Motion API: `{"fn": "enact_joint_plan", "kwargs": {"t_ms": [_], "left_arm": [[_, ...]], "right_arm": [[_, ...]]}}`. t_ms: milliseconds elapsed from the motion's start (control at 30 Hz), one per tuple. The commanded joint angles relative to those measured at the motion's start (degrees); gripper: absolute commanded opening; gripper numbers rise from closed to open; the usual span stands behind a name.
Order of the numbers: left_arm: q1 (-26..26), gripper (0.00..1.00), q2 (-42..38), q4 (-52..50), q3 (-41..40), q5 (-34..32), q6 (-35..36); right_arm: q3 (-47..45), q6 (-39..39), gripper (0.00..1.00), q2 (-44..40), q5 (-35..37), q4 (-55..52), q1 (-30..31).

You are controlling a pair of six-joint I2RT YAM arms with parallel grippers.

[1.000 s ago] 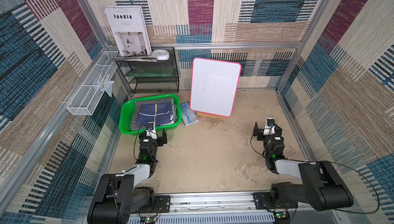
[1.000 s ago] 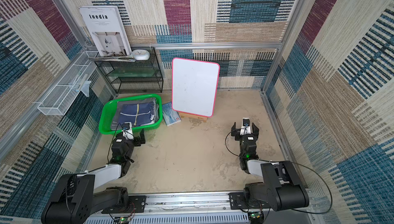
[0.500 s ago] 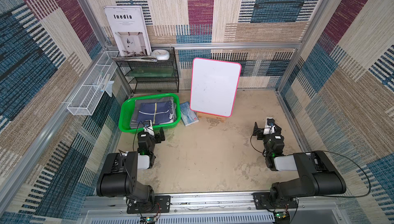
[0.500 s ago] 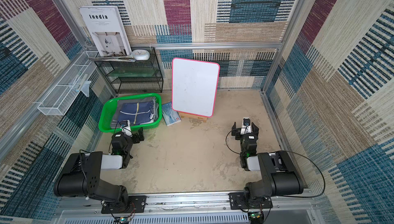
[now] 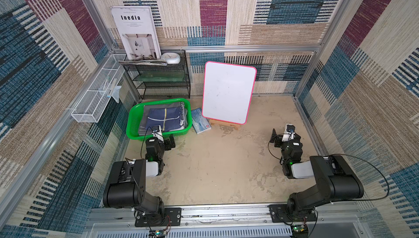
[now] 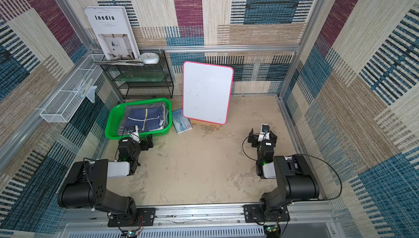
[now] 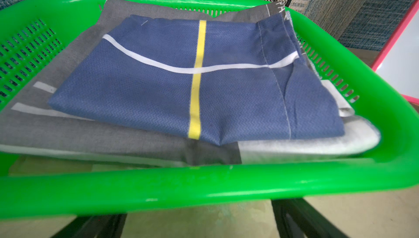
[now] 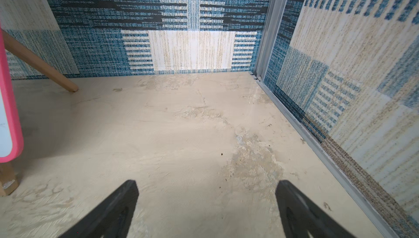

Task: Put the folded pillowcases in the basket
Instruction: Reset both arms

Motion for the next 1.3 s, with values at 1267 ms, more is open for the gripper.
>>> {"fn": "enact_joint_plan", "kwargs": {"t_ms": [1267], "left_arm": [[0.01, 0.99, -0.07, -0.78, 1.20, 1.12, 0.15]], "right_arm": [[-0.14, -0.01, 1.00, -0.88, -0.91, 1.33, 0.04]]}}
